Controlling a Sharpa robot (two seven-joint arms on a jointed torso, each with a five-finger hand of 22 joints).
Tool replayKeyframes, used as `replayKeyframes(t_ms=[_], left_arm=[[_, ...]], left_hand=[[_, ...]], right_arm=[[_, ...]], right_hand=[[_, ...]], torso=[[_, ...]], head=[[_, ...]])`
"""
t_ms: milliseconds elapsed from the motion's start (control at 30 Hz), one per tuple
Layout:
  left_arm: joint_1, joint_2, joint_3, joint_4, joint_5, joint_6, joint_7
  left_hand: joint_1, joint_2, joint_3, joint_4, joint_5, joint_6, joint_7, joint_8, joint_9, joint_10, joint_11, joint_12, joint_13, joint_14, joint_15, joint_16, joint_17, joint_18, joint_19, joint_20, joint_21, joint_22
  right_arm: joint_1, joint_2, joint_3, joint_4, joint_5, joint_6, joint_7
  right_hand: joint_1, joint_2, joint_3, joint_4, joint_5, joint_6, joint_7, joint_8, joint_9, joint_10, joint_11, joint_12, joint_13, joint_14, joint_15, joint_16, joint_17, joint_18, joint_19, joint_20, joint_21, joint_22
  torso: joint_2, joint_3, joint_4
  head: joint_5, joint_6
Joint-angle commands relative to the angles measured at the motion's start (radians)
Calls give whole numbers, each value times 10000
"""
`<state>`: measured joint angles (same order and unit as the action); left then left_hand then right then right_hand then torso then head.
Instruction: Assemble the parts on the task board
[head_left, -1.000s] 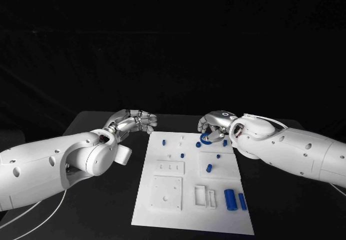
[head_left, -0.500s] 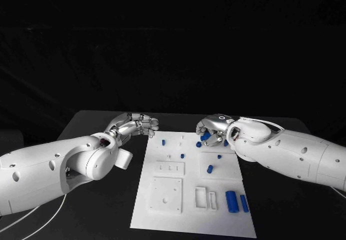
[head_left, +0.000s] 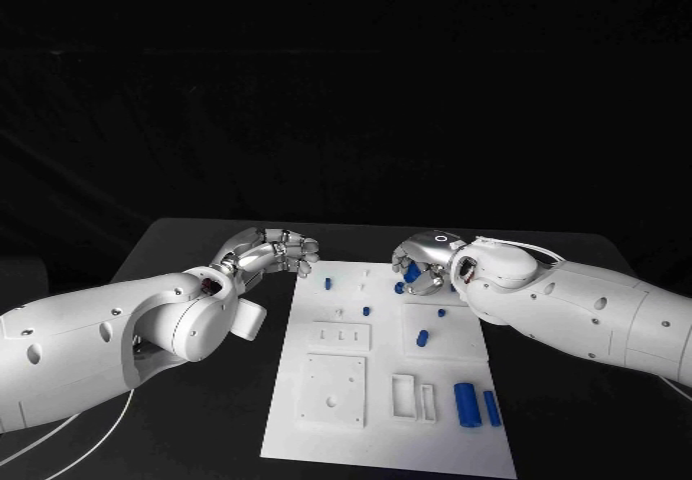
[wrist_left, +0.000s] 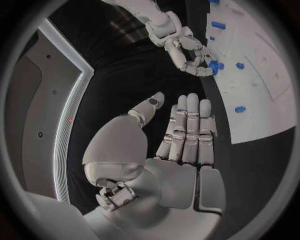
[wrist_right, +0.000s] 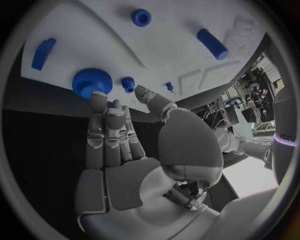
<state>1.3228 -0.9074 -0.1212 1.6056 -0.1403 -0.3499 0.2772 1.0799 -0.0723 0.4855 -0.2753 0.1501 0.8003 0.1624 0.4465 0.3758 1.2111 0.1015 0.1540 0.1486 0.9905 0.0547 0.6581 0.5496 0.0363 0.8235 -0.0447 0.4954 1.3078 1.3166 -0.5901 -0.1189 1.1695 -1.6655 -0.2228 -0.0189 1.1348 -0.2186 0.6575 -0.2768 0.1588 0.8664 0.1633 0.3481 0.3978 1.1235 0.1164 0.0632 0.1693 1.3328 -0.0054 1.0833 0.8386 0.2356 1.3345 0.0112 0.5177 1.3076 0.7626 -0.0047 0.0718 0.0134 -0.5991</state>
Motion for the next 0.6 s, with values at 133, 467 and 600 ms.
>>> replayKeyframes(t_ms=[133, 467, 600], left_arm=[[17, 21, 8, 46, -53, 199, 20], [26, 17, 8, 39, -53, 231, -3], [27, 11, 8, 24, -53, 226, -10]], left_hand=[[-82, 3, 11, -31, 11, 25, 39, -35, 17, 21, 14, -66, 15, -68, 5, 6, -10, 124, -86, -4, 65, 215], [-101, -4, 8, -26, 5, 17, 43, -47, 26, 19, 16, -76, 25, -71, 6, 7, -13, 125, -90, -3, 70, 213], [-106, -5, 9, -25, 4, 14, 44, -51, 29, 17, 17, -81, 29, -72, 6, 8, -15, 125, -92, -3, 71, 213]], right_arm=[[-50, 66, -7, -81, -291, 219, -85], [-157, 134, -16, -181, -313, 333, -57], [-176, 142, -18, -179, -342, 376, -55]], right_hand=[[97, -11, 107, 26, -51, 32, -4, -33, -13, -15, -11, 48, -18, -45, 66, 60, -35, 262, 61, 17, 33, 181], [104, 34, 221, 57, -116, 187, -21, 16, -10, 188, -70, 101, -13, -82, 10, 149, -118, 262, 57, 28, 38, 184], [107, 84, 294, 73, -180, 330, -45, 72, 6, 381, -128, 162, 19, -99, -45, 189, -171, 262, 57, 33, 45, 187]], torso=[[103, -1, 50], [197, 5, 65], [224, 8, 68]], head=[[-17, 25], [-63, 14], [-68, 14]])
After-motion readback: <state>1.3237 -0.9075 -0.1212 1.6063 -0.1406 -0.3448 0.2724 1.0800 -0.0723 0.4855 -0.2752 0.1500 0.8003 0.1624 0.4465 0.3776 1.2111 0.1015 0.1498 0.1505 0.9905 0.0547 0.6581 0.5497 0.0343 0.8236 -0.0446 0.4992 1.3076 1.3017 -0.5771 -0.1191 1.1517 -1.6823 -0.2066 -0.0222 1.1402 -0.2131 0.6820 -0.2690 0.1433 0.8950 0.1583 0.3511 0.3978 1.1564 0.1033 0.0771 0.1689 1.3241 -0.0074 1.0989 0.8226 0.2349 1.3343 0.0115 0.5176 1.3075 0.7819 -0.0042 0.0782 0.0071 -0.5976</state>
